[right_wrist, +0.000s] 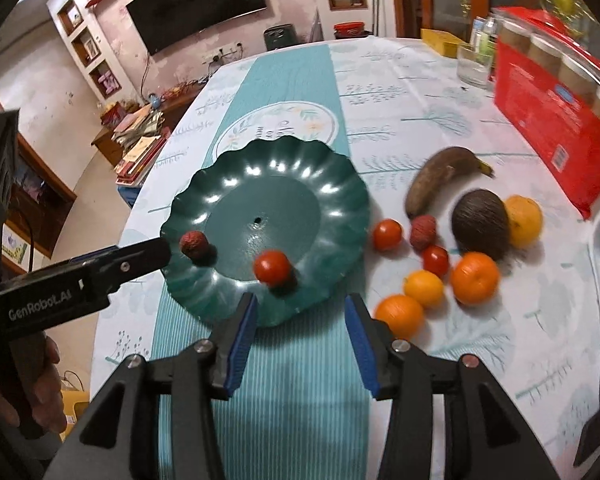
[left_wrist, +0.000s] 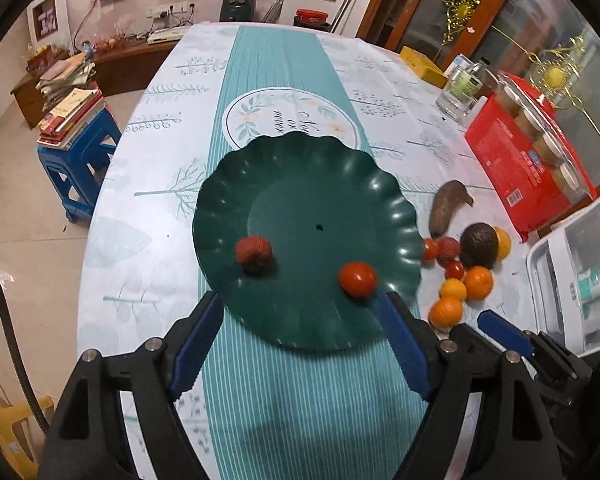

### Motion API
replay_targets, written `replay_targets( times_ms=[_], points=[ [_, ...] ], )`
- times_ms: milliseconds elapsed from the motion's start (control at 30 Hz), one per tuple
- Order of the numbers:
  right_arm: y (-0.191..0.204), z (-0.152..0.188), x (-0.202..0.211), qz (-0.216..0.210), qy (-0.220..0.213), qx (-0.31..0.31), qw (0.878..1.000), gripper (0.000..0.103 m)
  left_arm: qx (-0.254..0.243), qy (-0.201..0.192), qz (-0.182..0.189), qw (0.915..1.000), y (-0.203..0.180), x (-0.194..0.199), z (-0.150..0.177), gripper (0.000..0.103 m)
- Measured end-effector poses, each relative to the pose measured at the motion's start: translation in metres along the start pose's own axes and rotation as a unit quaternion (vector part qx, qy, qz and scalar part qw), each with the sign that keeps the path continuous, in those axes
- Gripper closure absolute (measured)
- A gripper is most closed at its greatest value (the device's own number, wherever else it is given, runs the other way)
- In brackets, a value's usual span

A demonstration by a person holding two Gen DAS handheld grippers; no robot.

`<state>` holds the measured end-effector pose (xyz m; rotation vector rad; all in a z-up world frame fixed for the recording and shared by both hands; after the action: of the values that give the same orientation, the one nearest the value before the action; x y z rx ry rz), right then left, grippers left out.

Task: Organize fruits
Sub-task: 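Carry the lychee and tomato onto the green plate and open both tools, then move both open tools back toward the mandarins in the fruit cluster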

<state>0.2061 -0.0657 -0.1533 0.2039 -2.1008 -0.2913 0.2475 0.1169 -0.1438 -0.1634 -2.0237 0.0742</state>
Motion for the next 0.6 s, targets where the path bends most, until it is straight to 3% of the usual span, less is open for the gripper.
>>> replay_targets(
  times_ms=[300,600],
  points=[
    [-0.036,0.019,0.031,0.005,0.001,-0.039,0.999,0.054,-0.004,0.002,-0.016,0.9999,-0.033,0.023,0.03,0.022],
    [-0.086,0.016,0.041,-0.001,0.018,-0.055,0.998,0.053,0.006,0.001,-0.017,0.9998,-0.076,0.028,0.037,0.016]
  ],
)
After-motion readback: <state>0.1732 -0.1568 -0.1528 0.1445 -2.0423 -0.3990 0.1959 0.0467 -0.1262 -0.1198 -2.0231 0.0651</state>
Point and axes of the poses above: each gripper's, at about its wrist camera, not at the fingertips, and x roughly against the way its jaws point, y to its left, z to its underside, the point moved 3 cm from there along -x, roughly the way its jaws point, and after that the axes turned 6 degrees about -z, right-handed, at the moved point
